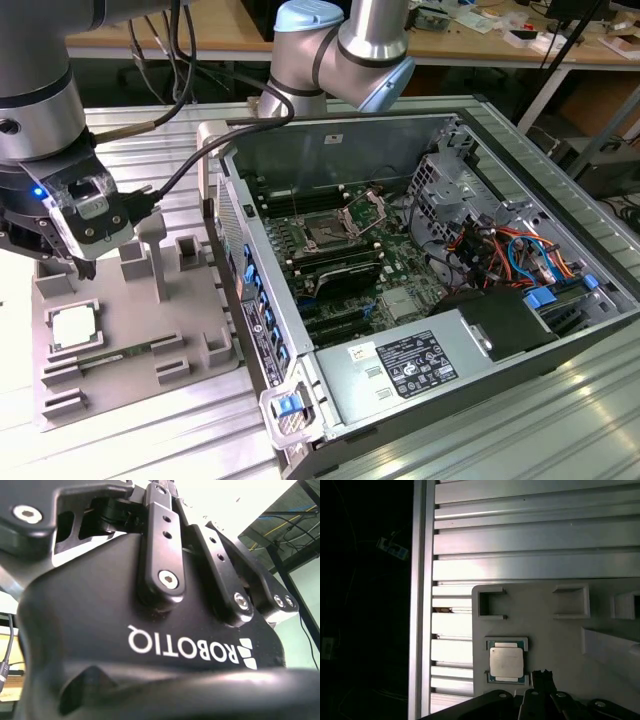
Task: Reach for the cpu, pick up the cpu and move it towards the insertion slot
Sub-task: 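Reach for the cpu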
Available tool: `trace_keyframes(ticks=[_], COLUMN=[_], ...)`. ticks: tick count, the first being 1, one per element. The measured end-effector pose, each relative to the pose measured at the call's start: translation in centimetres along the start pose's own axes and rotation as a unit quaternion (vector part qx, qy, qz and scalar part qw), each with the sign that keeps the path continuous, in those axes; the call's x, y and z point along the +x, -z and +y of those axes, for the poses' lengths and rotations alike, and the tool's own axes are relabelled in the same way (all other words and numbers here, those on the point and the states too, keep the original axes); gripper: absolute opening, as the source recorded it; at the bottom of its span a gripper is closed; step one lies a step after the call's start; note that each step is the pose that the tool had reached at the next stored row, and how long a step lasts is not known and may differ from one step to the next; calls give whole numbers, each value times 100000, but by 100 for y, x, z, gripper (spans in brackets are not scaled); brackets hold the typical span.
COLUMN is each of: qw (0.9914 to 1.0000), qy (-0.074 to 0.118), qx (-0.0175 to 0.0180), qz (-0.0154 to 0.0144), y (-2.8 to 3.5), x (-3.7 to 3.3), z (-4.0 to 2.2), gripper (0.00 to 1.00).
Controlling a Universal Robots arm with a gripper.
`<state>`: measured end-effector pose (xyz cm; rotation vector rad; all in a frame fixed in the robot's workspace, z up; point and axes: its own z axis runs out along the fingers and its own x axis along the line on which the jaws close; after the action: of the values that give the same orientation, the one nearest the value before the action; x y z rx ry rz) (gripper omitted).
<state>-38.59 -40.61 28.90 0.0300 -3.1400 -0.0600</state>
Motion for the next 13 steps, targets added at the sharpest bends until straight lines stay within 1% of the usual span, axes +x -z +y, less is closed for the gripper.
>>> trace_keyframes(ticks=[13], qw=[100000], qy=[1], qx=[-2], qz=[-2], y=[-36], x=[3], z=[-1], gripper=[11])
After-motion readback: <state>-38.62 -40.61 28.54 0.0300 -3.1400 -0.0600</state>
